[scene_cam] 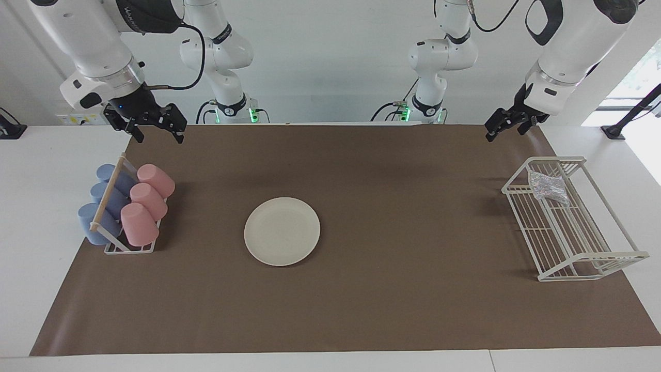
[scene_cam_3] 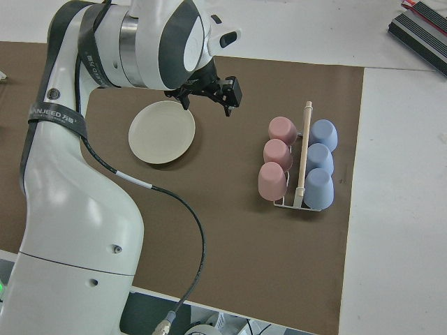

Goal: Wipe plate with sponge

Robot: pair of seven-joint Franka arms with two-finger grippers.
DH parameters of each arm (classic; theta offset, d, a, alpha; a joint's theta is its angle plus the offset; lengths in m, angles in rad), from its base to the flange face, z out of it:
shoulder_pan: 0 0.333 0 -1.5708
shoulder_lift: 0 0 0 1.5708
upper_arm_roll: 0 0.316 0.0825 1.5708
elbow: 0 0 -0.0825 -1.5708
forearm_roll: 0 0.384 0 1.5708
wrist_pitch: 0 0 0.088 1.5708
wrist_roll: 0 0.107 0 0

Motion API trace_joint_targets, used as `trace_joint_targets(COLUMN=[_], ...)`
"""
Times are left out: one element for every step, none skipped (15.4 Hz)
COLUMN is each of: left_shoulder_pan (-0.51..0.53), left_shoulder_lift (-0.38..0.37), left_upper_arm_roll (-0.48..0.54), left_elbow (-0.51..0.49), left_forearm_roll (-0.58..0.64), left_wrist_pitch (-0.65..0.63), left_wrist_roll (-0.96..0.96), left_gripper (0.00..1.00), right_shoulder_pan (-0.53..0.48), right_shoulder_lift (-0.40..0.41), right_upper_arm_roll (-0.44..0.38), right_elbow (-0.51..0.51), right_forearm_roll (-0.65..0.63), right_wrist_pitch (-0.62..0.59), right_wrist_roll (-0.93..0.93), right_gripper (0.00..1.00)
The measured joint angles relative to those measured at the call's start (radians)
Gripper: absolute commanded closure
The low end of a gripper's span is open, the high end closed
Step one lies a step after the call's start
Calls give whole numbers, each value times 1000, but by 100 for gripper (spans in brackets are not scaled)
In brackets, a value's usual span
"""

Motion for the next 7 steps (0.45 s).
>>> trace_joint_targets(left_shoulder_pan=[0, 0, 0, 0, 0, 0, 0], left_shoulder_lift=[7, 13, 18, 23, 27, 30, 31], left_upper_arm_roll=[0, 0, 0, -1, -2, -3, -3], left_elbow=[16, 25, 27, 27, 27, 27, 27], left_forearm_roll=[0, 0, 0, 0, 0, 0, 0], left_wrist_pitch=[-8, -11, -11, -11, -11, -11, -11], left_wrist_roll=[0, 0, 0, 1, 1, 1, 1], left_gripper=[0, 0, 0, 0, 0, 0, 0], right_shoulder_pan=[0, 0, 0, 0, 0, 0, 0], right_shoulder_lift=[0, 0, 0, 0, 0, 0, 0], right_upper_arm_roll=[0, 0, 0, 0, 0, 0, 0], right_elbow=[0, 0, 0, 0, 0, 0, 0], right_forearm_roll=[0, 0, 0, 0, 0, 0, 0], right_wrist_pitch=[0, 0, 0, 0, 0, 0, 0], right_wrist_roll=[0, 0, 0, 0, 0, 0, 0], right_gripper=[0, 0, 0, 0, 0, 0, 0])
